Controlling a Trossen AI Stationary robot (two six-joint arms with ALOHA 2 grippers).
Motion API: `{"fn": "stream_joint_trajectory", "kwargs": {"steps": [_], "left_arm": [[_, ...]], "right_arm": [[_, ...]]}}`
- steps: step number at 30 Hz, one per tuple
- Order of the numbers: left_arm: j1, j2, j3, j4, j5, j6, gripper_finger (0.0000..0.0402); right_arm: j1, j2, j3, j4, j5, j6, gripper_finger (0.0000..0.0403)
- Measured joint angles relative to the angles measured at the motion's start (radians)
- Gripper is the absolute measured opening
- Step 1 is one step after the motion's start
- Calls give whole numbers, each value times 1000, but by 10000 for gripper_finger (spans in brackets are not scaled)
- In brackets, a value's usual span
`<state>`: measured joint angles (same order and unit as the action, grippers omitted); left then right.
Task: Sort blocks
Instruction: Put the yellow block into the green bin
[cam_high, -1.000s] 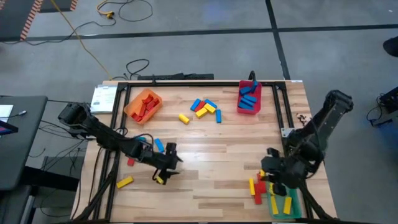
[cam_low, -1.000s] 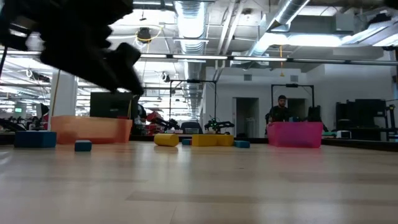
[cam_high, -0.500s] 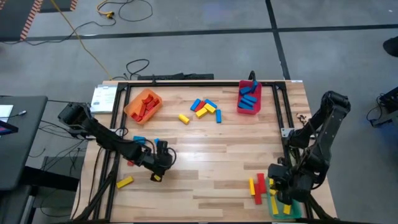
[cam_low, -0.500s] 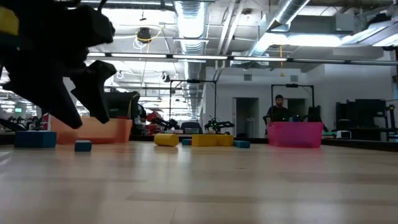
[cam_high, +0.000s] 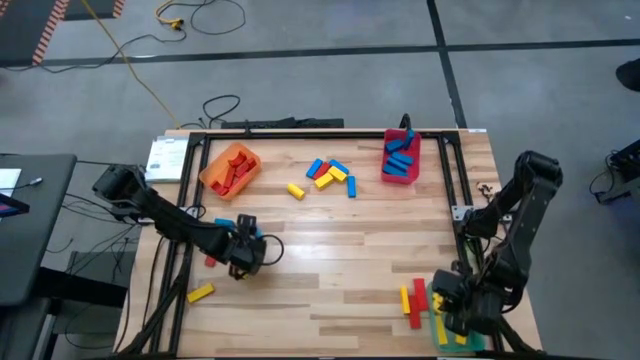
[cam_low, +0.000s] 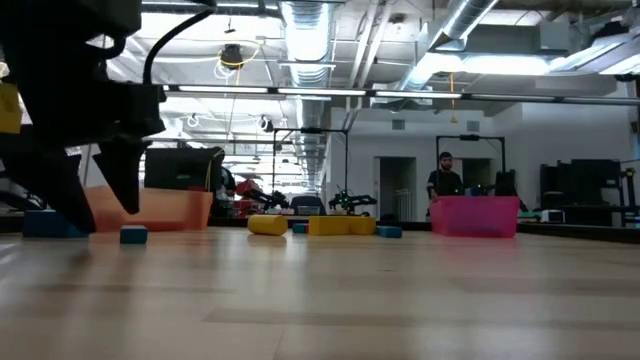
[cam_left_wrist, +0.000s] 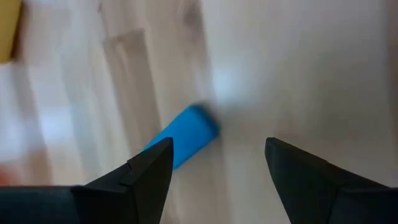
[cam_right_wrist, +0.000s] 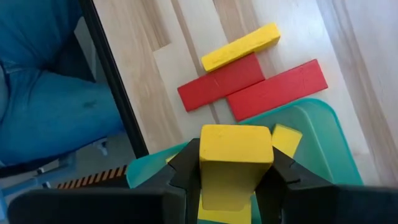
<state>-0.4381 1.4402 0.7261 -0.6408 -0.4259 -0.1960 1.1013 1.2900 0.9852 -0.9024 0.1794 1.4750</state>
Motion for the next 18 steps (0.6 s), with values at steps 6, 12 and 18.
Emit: {"fn": "stream_joint_trajectory", "kwargs": {"steps": [6, 12, 18], "left_arm": [[1, -44, 0, -89, -41, -4, 249], [5, -130, 0, -189, -70, 15, 245], [64, -161, 0, -207, -70, 90, 223]], "right_arm": [[22, 33, 0, -1, -1, 21, 123], [32, 70, 0, -11, -5, 56, 123], [31, 107, 0, -12, -10, 84, 123]]}}
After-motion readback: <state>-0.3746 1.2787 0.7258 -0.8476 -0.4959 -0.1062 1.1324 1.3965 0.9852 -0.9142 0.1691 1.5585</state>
